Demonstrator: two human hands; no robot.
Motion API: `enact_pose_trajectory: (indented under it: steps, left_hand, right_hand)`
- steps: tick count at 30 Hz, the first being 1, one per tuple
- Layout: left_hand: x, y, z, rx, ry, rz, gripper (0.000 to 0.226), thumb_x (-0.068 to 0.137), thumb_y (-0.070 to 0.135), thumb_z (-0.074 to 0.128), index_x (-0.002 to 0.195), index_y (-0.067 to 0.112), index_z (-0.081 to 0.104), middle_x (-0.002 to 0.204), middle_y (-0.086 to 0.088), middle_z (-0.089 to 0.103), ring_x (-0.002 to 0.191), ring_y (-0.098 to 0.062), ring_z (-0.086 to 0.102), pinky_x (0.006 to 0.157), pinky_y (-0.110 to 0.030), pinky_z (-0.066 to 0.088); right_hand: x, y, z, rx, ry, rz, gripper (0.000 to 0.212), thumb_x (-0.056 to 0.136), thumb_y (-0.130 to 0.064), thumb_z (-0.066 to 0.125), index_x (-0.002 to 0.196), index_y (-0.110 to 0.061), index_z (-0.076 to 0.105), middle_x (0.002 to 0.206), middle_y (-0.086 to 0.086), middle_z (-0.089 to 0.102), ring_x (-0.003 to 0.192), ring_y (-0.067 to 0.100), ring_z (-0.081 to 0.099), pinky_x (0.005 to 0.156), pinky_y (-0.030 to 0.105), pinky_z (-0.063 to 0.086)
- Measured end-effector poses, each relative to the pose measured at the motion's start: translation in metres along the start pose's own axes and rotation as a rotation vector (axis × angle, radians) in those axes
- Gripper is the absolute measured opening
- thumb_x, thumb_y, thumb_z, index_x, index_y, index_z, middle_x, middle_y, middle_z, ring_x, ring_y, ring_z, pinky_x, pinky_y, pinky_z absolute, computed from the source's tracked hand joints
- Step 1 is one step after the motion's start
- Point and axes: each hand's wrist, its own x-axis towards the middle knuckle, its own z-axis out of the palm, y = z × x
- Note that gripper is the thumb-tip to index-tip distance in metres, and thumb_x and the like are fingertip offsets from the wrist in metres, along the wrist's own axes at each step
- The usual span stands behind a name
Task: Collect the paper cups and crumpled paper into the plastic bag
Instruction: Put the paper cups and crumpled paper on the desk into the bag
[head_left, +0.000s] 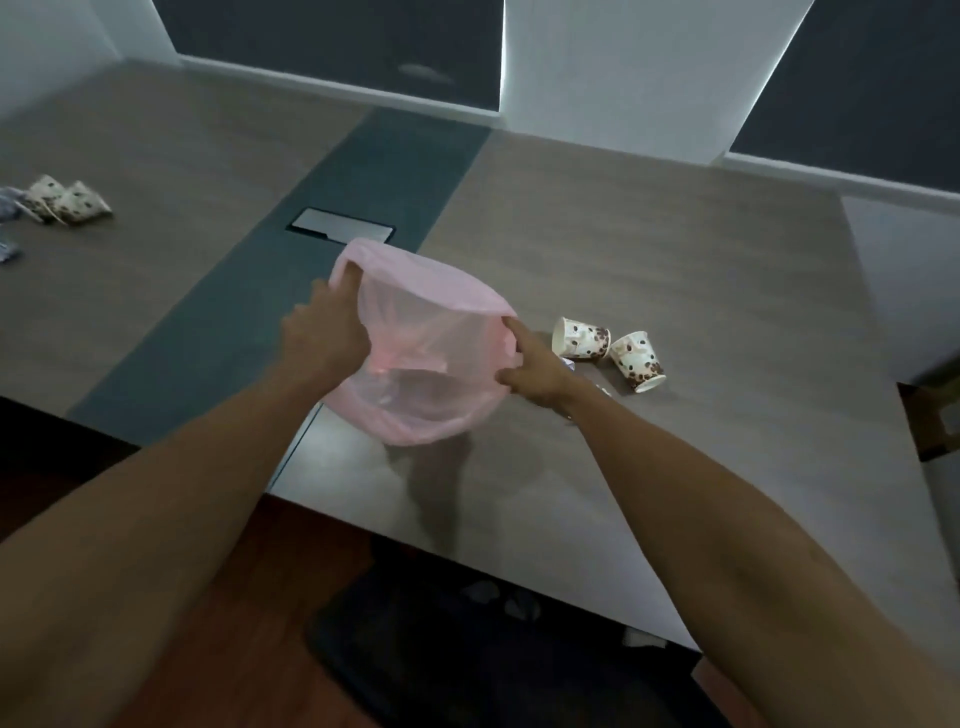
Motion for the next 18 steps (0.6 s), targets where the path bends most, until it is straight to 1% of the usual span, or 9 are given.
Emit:
enact_pose_trajectory:
  steps: [1,3,5,6,8,10,13,15,18]
  left_hand:
    - [0.0,-0.001,0.011,0.01,-0.013,0.0,0.069,0.094,0.02,0.052,0.151,0.035,0.015,0.122,-0.019,0.049,0.103,-0.05,0.059,0.083,-0.053,0.048]
    - [0.0,0.0,0.029,0.076,-0.037,0.029,0.067,0.096,0.025,0.052,0.152,0.036,0.017,0.124,-0.017,0.047,0.099,-0.046,0.06,0.079,-0.05,0.048]
    - [-0.001,-0.002,0.043,0.176,-0.022,0.079,0.066,0.095,0.028,0.056,0.151,0.034,0.022,0.134,-0.016,0.04,0.099,-0.043,0.058,0.076,-0.048,0.049]
    - [-0.002,-0.005,0.05,0.228,0.003,0.121,0.067,0.093,0.028,0.06,0.15,0.034,0.026,0.143,-0.015,0.033,0.105,-0.042,0.054,0.073,-0.048,0.051]
    - [0.0,-0.011,0.059,0.303,0.048,0.216,0.068,0.087,0.027,0.068,0.146,0.033,0.035,0.16,-0.009,0.015,0.124,-0.041,0.043,0.066,-0.046,0.053]
    - [0.004,-0.014,0.065,0.32,0.069,0.31,0.066,0.084,0.02,0.071,0.142,0.03,0.041,0.166,-0.006,0.008,0.126,-0.039,0.04,0.06,-0.043,0.052]
    - [0.013,-0.008,0.066,0.331,0.029,0.298,0.081,0.084,0.011,0.067,0.153,0.026,0.028,0.167,-0.005,0.006,0.105,-0.038,0.051,0.058,-0.038,0.049]
    - [0.018,-0.002,0.066,0.292,0.016,0.248,0.089,0.084,0.008,0.065,0.157,0.02,0.016,0.166,-0.004,0.007,0.096,-0.036,0.053,0.062,-0.041,0.051]
    - [0.023,0.006,0.068,0.19,-0.023,0.185,0.092,0.086,0.003,0.06,0.16,0.015,0.007,0.166,0.0,0.006,0.082,-0.03,0.049,0.065,-0.044,0.048]
  right_hand:
    - [0.004,0.013,0.002,-0.012,0.029,0.041,0.075,0.087,-0.008,0.064,0.151,-0.027,0.031,0.139,0.005,0.047,0.123,0.03,0.055,0.093,0.04,0.055]
    - [0.011,0.032,0.001,-0.097,0.179,0.1,0.053,0.084,-0.017,0.061,0.133,-0.024,0.04,0.127,0.007,0.053,0.119,0.032,0.055,0.096,0.043,0.048]
    - [0.015,0.046,-0.007,-0.439,0.346,0.081,0.044,0.082,-0.023,0.059,0.124,-0.022,0.044,0.121,0.008,0.059,0.115,0.035,0.052,0.097,0.046,0.04]
    - [0.018,0.056,-0.011,-0.645,0.367,0.058,0.046,0.084,-0.025,0.061,0.126,-0.022,0.045,0.125,0.011,0.059,0.12,0.035,0.049,0.098,0.048,0.036]
    - [0.026,0.072,-0.018,-0.94,0.288,0.068,0.058,0.085,-0.032,0.067,0.137,-0.024,0.041,0.136,0.014,0.054,0.131,0.037,0.041,0.103,0.051,0.031]
    - [0.035,0.084,-0.02,-1.09,0.189,0.093,0.066,0.086,-0.036,0.068,0.143,-0.026,0.038,0.137,0.014,0.054,0.131,0.038,0.041,0.103,0.051,0.03]
    - [0.044,0.094,-0.014,-1.141,0.174,0.041,0.054,0.091,-0.029,0.064,0.142,-0.026,0.047,0.132,0.013,0.056,0.125,0.037,0.045,0.099,0.048,0.031]
    - [0.048,0.095,-0.01,-1.069,0.221,0.038,0.044,0.092,-0.025,0.059,0.136,-0.024,0.055,0.132,0.013,0.056,0.123,0.037,0.046,0.098,0.047,0.032]
    - [0.046,0.084,-0.006,-0.734,0.522,0.02,0.037,0.091,-0.027,0.058,0.126,-0.018,0.06,0.122,0.013,0.061,0.113,0.037,0.053,0.094,0.046,0.036]
